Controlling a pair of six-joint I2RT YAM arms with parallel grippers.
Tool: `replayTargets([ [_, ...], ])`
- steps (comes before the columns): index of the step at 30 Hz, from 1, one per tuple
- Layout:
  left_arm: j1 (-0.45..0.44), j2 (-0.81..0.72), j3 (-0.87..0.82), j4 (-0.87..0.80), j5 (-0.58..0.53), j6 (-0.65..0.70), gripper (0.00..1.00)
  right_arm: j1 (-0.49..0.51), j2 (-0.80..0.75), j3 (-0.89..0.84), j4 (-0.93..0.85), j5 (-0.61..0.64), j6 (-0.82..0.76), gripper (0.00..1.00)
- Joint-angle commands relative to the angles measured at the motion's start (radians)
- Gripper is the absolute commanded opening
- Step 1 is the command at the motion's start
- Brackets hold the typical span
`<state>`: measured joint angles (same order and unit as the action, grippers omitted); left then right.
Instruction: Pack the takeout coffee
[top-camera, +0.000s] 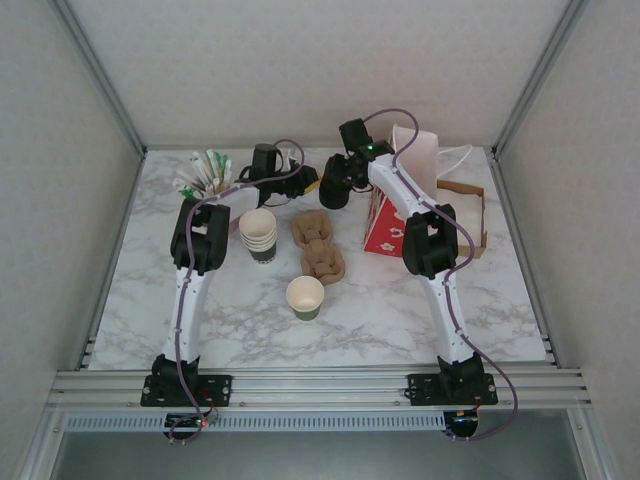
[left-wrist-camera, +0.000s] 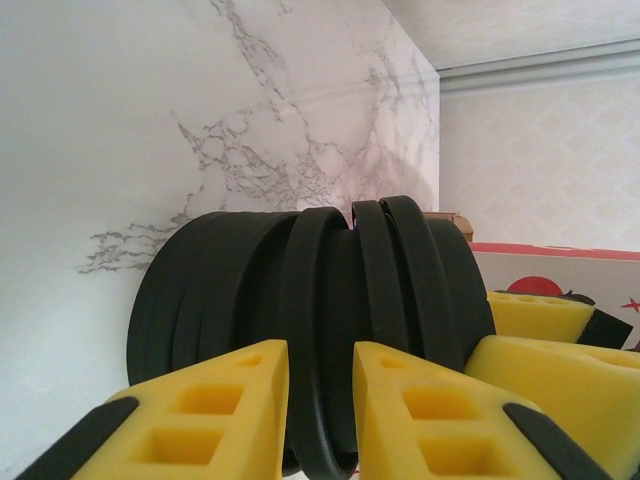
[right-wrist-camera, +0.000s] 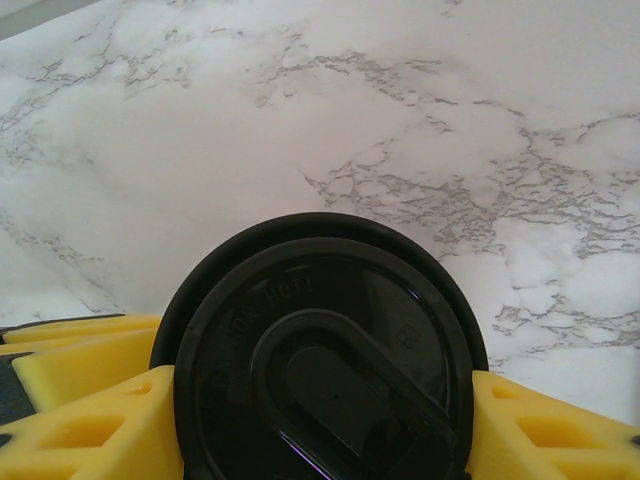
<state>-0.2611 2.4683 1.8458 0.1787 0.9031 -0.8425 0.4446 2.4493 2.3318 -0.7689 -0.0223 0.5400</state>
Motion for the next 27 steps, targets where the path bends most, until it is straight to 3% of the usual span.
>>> replayTargets([
  [1,-0.010,0.002,0.028,0.005,0.027,0.000,0.24,0.008,-0.041,0.024,-0.028,-0.020,0.002,0.62],
  [27,0.008,-0.112,-0.088,0.008,0.020,0.051,0.27,0.006,-0.022,0.042,-0.043,-0.022,-0.001,0.62],
])
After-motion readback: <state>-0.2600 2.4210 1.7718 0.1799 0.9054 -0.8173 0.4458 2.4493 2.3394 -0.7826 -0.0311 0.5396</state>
